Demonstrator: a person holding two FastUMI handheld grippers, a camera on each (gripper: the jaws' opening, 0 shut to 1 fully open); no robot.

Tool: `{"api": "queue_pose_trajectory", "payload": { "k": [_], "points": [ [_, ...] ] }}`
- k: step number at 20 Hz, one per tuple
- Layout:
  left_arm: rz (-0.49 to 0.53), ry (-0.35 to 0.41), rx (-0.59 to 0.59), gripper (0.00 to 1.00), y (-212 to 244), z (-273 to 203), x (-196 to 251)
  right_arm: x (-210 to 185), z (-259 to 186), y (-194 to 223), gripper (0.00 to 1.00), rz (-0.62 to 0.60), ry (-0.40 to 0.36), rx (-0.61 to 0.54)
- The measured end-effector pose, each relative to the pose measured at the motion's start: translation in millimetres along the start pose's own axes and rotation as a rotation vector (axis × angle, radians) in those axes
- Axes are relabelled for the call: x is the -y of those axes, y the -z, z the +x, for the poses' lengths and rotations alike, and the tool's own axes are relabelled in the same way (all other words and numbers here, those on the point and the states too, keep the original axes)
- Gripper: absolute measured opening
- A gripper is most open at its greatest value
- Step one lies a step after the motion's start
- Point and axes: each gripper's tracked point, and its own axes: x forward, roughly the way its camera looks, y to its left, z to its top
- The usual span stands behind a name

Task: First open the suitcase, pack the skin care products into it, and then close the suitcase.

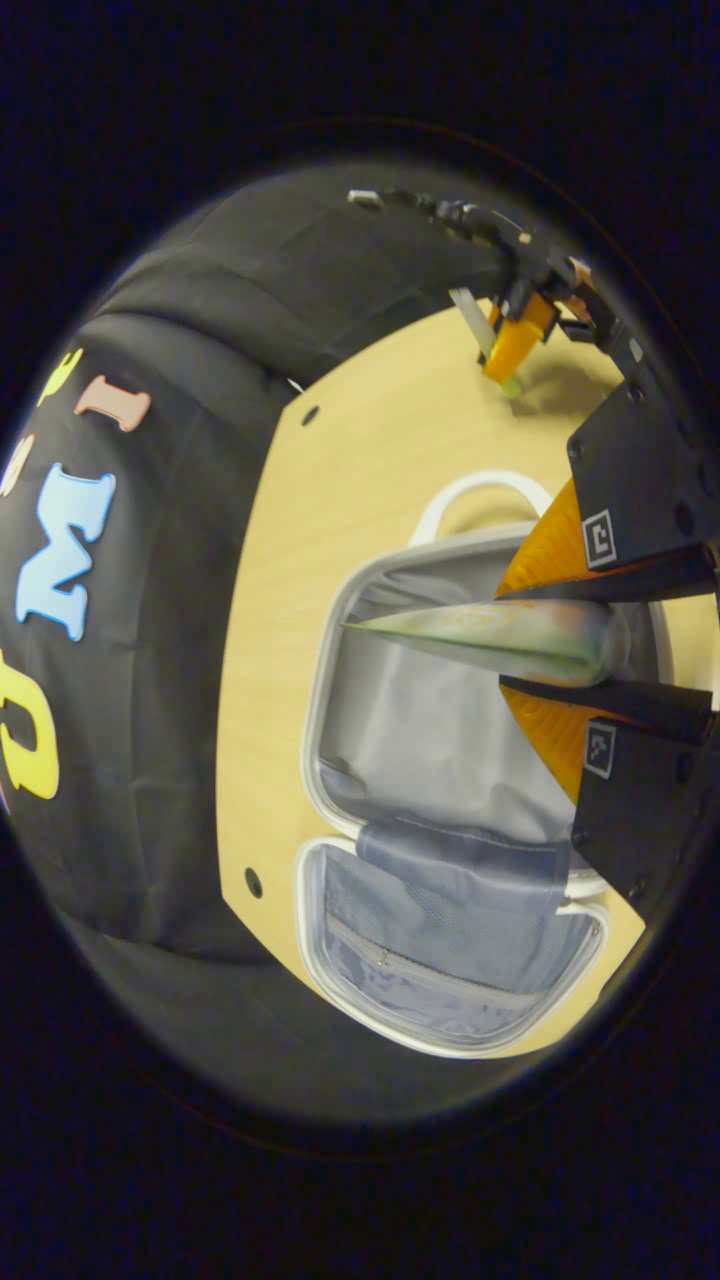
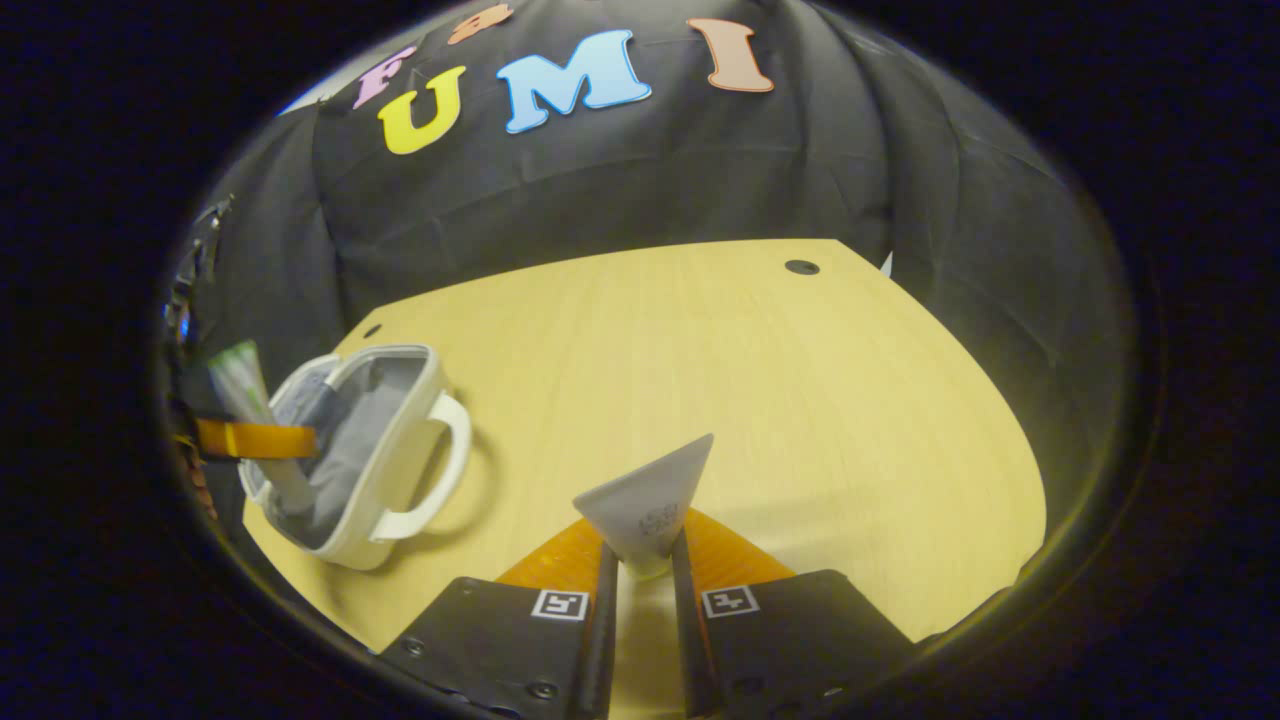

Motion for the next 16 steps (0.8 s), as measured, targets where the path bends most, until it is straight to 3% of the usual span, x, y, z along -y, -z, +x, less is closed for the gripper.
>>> {"api": "queue_pose_trajectory", "payload": {
  "k": [4,8,9,10,11,13,14,16],
  "points": [
    [0.042,-0.027,-0.089,0.43,13.8,30.5,-26.3,-65.7,-32.5,3.9,0.26,-0.032,-0.098,-0.017],
    [0.084,-0.025,-0.081,0.48,11.2,40.8,-36.8,-127.2,-45.0,-1.7,0.26,-0.060,-0.181,-0.018],
    [0.094,-0.013,-0.057,0.44,3.5,34.1,-36.2,-142.0,-44.8,-3.1,0.26,-0.065,-0.201,-0.018],
    [0.102,-0.008,-0.025,0.52,-3.5,31.3,-35.5,-156.9,-42.6,-5.5,0.26,-0.076,-0.222,-0.021],
    [0.106,-0.006,0.008,0.71,-11.4,22.4,-36.7,-168.4,-39.1,-6.2,0.26,-0.088,-0.236,-0.023],
    [0.096,-0.007,0.086,0.90,-23.3,0.6,-47.5,-189.0,-29.6,-9.4,0.26,-0.118,-0.259,-0.031],
    [0.079,-0.009,0.123,0.86,-27.0,-13.2,-53.2,-196.8,-23.2,-8.4,0.26,-0.128,-0.271,-0.039],
    [0.039,-0.025,0.188,0.88,-36.1,-43.2,-70.3,-213.2,-4.9,-4.5,0.26,-0.132,-0.287,-0.070]
  ]
}}
